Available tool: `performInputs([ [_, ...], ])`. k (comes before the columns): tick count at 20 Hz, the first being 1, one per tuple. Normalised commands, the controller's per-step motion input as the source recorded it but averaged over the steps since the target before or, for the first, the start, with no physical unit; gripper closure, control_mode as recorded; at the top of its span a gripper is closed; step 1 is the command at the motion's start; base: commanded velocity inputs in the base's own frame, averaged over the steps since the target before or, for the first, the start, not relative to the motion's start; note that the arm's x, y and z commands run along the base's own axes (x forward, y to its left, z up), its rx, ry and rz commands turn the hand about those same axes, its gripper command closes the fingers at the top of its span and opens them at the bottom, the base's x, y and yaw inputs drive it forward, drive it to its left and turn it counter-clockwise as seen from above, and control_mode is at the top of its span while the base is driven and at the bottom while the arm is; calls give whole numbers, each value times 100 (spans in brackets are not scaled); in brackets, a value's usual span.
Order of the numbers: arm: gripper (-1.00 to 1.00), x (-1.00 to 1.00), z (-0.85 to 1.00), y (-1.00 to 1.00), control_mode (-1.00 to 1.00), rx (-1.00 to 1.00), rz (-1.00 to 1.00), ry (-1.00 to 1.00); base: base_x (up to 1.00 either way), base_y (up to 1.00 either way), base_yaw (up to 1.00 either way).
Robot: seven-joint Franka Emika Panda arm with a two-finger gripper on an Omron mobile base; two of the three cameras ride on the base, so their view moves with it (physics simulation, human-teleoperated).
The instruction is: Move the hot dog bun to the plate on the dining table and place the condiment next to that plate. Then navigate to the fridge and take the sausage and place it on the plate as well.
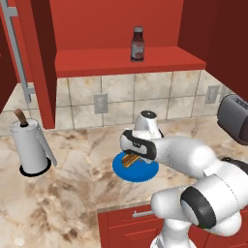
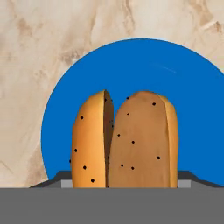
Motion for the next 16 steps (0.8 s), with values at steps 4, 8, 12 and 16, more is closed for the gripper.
performInputs([
  [4,100,-47,100,0,-100,3,1,1,0,0,0],
  [8,100,-32,100,0,-100,-4,14,11,0,0,0],
  [12,100,-30,100,0,-100,-20,26,12,0,0,0],
  [16,100,-26,95,-3,-100,-27,32,7,0,0,0],
])
